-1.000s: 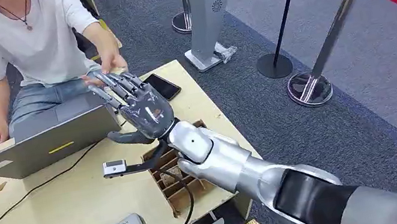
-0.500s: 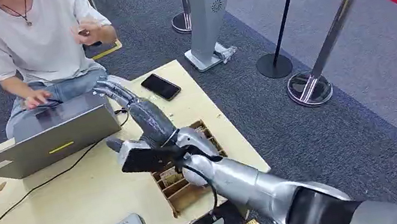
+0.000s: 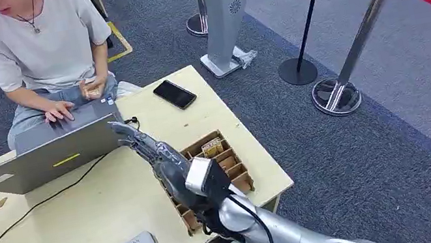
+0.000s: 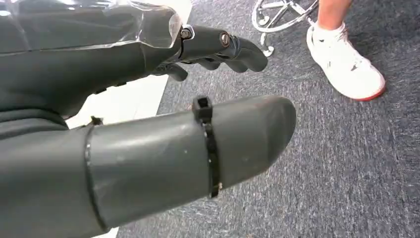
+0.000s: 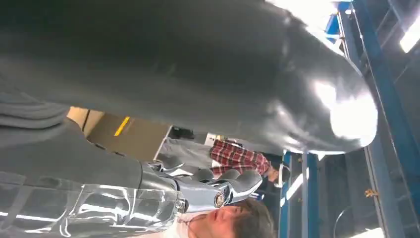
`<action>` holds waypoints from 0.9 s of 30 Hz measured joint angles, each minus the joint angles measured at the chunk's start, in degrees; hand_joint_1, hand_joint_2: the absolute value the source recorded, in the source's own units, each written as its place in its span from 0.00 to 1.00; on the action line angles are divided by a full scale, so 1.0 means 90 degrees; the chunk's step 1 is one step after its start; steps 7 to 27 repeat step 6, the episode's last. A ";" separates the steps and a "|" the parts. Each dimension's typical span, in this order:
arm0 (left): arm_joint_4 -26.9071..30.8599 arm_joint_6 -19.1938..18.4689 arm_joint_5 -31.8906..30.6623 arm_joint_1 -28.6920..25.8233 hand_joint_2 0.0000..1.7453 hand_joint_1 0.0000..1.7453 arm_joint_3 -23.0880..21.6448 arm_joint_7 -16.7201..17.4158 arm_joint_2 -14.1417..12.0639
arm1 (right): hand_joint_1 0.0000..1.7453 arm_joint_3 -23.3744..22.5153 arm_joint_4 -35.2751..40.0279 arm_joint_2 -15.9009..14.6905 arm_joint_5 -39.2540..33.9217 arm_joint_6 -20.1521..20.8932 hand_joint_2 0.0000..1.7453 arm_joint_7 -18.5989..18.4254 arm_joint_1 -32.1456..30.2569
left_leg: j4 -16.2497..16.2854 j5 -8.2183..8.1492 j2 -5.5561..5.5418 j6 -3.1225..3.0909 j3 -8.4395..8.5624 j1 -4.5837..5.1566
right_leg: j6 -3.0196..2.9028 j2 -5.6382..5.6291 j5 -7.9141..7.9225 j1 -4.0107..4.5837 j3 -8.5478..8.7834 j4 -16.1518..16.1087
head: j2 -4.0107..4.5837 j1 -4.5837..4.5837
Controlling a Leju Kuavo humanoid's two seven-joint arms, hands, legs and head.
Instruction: Pass the card to the sensor for recognition and then transmit it.
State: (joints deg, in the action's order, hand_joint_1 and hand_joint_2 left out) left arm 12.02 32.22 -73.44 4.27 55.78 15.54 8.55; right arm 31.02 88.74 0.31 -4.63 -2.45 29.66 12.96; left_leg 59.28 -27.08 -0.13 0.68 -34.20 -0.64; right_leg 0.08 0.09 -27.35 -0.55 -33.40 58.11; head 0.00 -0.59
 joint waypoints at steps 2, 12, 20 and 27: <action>0.0000 -0.0039 0.0149 -0.0001 0.00 0.00 0.0000 -0.0149 -0.0015 | 0.00 0.0000 0.0119 0.0029 0.0168 -0.0044 0.00 0.0058 -0.0260 | 0.0000 0.0000 -0.0001 0.0000 -0.0001 0.0000 | 0.0001 0.0000 -0.0001 0.0000 0.0000 0.0000 | 0.0000 0.0002; 0.0000 -0.0180 0.1428 0.0032 0.00 0.00 0.0594 -0.1063 -0.0024 | 0.00 -0.0010 0.0351 0.0041 0.0524 -0.0204 0.00 0.0153 -0.0675 | -0.0001 -0.0003 0.0001 0.0002 0.0000 0.0000 | 0.0002 -0.0001 -0.0003 0.0000 -0.0001 -0.0001 | 0.0000 0.0000; 0.0000 -0.0180 0.1428 0.0032 0.00 0.00 0.0594 -0.1063 -0.0024 | 0.00 -0.0010 0.0351 0.0041 0.0524 -0.0204 0.00 0.0153 -0.0675 | -0.0001 -0.0003 0.0001 0.0002 0.0000 0.0000 | 0.0002 -0.0001 -0.0003 0.0000 -0.0001 -0.0001 | 0.0000 0.0000; 0.0000 -0.0180 0.1428 0.0032 0.00 0.00 0.0594 -0.1063 -0.0024 | 0.00 -0.0010 0.0351 0.0041 0.0524 -0.0204 0.00 0.0153 -0.0675 | -0.0001 -0.0003 0.0001 0.0002 0.0000 0.0000 | 0.0002 -0.0001 -0.0003 0.0000 -0.0001 -0.0001 | 0.0000 0.0000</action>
